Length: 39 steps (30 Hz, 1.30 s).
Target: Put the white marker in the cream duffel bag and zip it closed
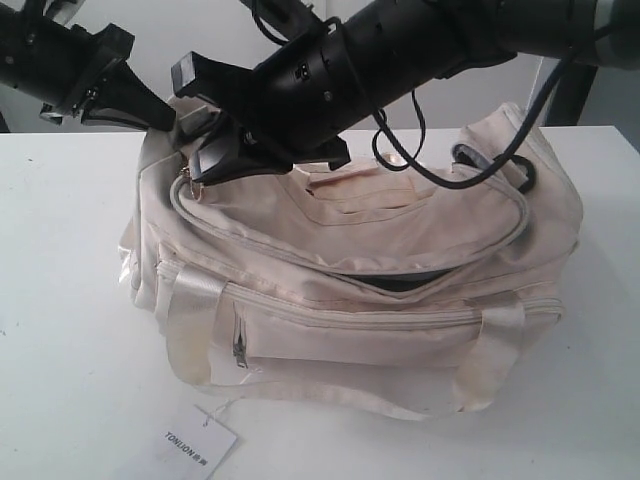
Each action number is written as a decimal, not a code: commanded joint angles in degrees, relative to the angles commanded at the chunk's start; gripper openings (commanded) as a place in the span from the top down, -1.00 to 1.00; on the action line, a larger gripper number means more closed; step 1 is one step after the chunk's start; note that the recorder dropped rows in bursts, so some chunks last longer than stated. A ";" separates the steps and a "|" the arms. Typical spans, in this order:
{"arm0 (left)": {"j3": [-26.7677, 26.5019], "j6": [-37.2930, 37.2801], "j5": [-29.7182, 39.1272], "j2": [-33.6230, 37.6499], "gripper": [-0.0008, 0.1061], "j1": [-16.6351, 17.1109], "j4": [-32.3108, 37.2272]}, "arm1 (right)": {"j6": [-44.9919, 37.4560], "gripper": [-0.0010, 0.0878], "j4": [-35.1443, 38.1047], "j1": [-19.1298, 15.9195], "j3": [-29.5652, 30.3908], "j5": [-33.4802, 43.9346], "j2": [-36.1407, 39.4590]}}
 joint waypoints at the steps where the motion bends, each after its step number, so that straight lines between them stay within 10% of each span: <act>1: 0.00 0.00 0.00 0.00 0.99 0.00 0.00 | 0.00 0.98 0.00 0.00 0.00 0.45 0.00; 39: 0.00 0.12 1.13 0.00 0.99 0.00 7.77 | -0.69 0.98 -9.80 2.11 0.00 6.65 -2.76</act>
